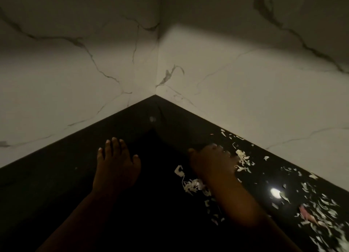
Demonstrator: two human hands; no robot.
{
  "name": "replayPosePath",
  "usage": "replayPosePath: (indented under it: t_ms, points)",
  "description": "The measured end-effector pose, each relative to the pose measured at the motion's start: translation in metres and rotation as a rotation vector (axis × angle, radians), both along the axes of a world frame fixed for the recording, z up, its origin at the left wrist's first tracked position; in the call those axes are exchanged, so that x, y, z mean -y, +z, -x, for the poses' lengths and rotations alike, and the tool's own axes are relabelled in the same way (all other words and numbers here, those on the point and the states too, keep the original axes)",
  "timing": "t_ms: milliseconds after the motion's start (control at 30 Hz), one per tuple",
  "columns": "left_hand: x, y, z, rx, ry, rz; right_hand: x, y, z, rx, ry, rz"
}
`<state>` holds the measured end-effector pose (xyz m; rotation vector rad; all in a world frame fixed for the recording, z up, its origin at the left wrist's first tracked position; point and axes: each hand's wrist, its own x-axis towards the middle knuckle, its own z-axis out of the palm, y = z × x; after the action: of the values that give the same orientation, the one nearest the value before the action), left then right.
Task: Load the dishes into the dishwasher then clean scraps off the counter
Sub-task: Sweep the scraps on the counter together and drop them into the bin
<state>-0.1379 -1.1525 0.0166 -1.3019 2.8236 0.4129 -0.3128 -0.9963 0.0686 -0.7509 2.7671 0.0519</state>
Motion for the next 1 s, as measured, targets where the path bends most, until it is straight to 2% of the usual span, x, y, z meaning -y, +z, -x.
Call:
replayPosePath:
  t_ms: [67,133,167,267,367,433,467,500,533,633,700,767,867,1000]
  points:
    - [0.000,-0.002,0.001,0.007,0.016,0.006,0.012,-0.014,-0.044,-0.027,0.295,0.122]
    - [-0.001,-0.003,0.001,0.028,0.029,0.019,0.025,-0.036,-0.081,0.073,0.565,0.078]
    - [-0.002,-0.004,0.001,0.030,0.031,0.025,0.028,-0.044,-0.089,0.111,0.621,0.048]
    - [0.001,-0.004,0.000,0.008,0.028,0.021,0.014,-0.053,-0.079,0.119,0.565,0.109]
    - [0.004,-0.004,-0.003,-0.012,-0.006,0.008,-0.033,-0.044,-0.073,0.129,0.314,0.124]
    - [0.005,-0.004,-0.004,-0.020,-0.023,0.007,-0.061,-0.030,-0.073,0.132,0.127,-0.041]
    - [0.005,-0.004,-0.004,-0.023,-0.025,0.005,-0.067,-0.020,-0.071,0.093,0.103,-0.138]
    - [0.006,-0.005,-0.004,-0.028,-0.026,0.005,-0.066,-0.011,-0.066,0.044,0.117,-0.164]
    - [0.007,-0.006,-0.004,-0.031,-0.026,0.006,-0.059,-0.003,-0.059,0.002,0.139,-0.104]
    - [0.010,-0.013,-0.002,-0.021,-0.014,0.010,-0.011,0.008,-0.011,-0.031,0.184,0.218]
    - [0.015,-0.018,-0.002,-0.017,0.007,0.027,0.025,0.000,0.037,-0.057,0.253,0.233]
    - [0.019,-0.021,-0.002,-0.020,0.019,0.031,0.043,-0.015,0.089,-0.098,0.341,0.141]
    - [0.018,-0.020,0.001,-0.021,0.021,0.040,0.035,-0.033,0.141,-0.033,0.439,0.123]
    - [0.016,-0.018,0.000,-0.026,0.003,0.031,-0.012,-0.044,0.133,-0.029,0.472,0.363]
